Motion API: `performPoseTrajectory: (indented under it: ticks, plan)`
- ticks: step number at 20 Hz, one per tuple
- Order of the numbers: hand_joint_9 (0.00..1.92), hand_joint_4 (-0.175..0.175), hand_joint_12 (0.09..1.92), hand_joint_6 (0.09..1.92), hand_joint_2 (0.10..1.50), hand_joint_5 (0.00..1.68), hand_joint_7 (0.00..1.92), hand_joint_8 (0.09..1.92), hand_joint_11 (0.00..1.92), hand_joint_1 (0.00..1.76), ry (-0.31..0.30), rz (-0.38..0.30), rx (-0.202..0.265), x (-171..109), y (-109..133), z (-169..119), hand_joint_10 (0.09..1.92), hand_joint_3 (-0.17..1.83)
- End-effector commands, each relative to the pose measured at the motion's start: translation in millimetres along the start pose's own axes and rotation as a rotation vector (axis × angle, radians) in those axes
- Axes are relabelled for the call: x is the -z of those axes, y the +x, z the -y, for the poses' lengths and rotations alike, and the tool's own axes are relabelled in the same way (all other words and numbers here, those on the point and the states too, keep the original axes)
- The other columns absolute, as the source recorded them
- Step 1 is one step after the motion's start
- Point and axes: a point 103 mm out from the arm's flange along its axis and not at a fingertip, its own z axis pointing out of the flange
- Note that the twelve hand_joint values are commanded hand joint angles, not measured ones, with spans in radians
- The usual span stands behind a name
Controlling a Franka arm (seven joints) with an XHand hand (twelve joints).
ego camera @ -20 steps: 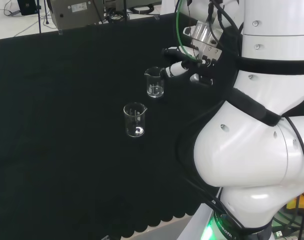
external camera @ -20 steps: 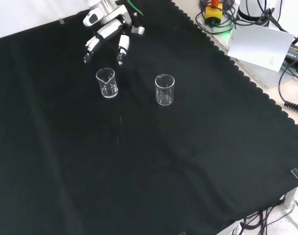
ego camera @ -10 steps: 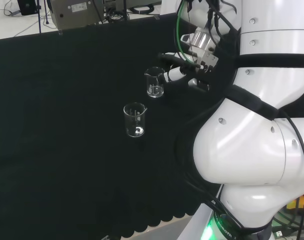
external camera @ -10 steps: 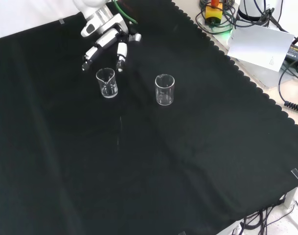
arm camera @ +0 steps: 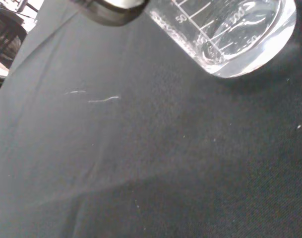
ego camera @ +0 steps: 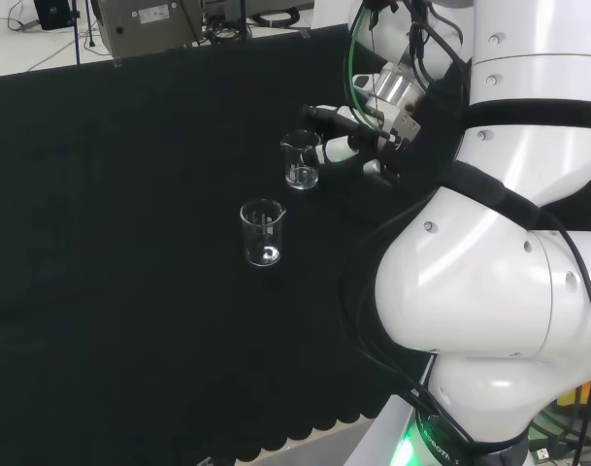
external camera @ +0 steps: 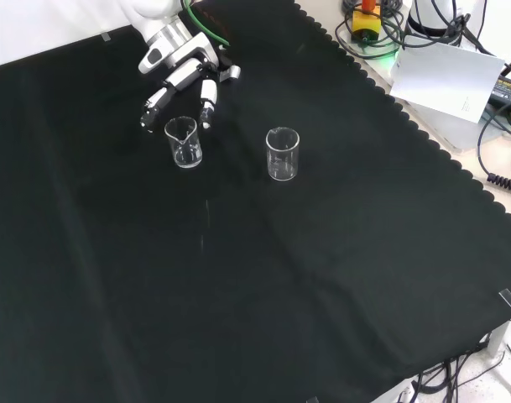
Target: Pick up the beaker on the right.
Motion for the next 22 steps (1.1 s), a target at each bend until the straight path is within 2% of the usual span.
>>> performPoseTrajectory:
  ticks: [1,10,22]
  plan:
    - [0.27,0.007,1.25,0.09,0.9,0.32,0.17,0.63,0.0,1.0,-0.004,-0.042,0.008,-9.6,0.4,-4.6,0.61,-0.17]
    - [0.27,0.004,1.26,0.09,0.91,0.35,0.16,0.64,0.0,1.02,-0.018,-0.078,-0.003,-15.9,-2.8,-10.9,0.59,-0.17]
    - [0.32,0.001,1.28,0.09,0.91,0.39,0.22,0.68,0.0,1.0,-0.016,-0.13,0.029,-25.5,-5.1,-18.2,0.6,-0.17]
